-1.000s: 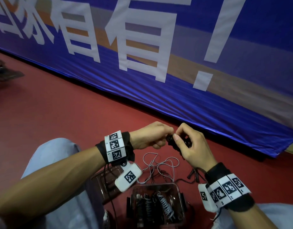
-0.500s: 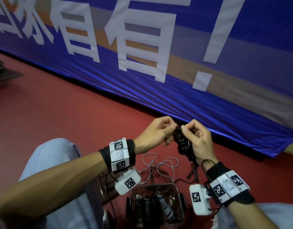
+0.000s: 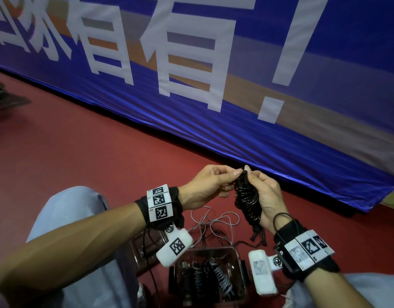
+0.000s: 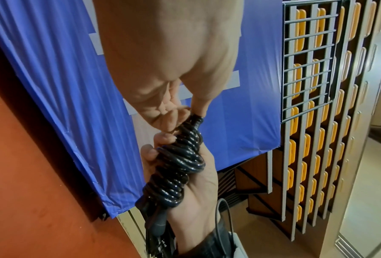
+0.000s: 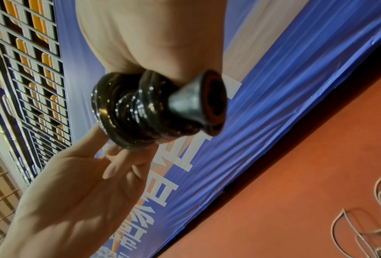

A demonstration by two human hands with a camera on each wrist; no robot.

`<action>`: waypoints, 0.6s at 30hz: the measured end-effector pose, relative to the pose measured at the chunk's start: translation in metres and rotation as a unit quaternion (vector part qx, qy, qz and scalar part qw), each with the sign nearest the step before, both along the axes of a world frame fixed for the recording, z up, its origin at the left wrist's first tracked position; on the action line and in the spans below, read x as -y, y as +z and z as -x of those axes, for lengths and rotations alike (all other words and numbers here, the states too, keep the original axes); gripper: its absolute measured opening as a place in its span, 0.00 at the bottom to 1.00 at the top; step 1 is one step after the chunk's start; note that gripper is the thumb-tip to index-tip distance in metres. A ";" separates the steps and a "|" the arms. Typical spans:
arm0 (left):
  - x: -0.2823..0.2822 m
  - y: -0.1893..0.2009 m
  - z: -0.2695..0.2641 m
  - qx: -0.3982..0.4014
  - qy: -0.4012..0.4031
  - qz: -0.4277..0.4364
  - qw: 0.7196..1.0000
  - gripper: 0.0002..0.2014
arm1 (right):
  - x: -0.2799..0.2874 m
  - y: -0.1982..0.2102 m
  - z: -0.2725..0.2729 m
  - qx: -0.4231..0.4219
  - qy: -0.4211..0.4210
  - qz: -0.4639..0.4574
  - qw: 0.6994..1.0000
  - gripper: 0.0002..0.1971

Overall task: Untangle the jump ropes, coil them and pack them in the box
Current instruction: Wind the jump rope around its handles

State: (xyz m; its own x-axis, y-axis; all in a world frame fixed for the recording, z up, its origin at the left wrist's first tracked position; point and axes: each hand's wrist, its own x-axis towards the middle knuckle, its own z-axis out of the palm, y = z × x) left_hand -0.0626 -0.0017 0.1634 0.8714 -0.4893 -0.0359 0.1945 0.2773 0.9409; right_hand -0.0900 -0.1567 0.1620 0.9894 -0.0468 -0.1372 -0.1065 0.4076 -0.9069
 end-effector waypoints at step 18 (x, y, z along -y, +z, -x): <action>0.005 -0.004 0.009 -0.075 -0.056 0.108 0.990 0.08 | 0.000 0.016 0.001 -0.102 0.078 -0.035 0.991 0.23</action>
State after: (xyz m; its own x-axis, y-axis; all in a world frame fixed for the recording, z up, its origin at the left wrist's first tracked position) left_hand -0.0715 -0.0064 0.1596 0.8035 -0.5937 -0.0448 0.3687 0.4370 0.8204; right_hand -0.0912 -0.1571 0.1780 0.9352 0.1219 -0.3326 -0.3516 0.4320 -0.8305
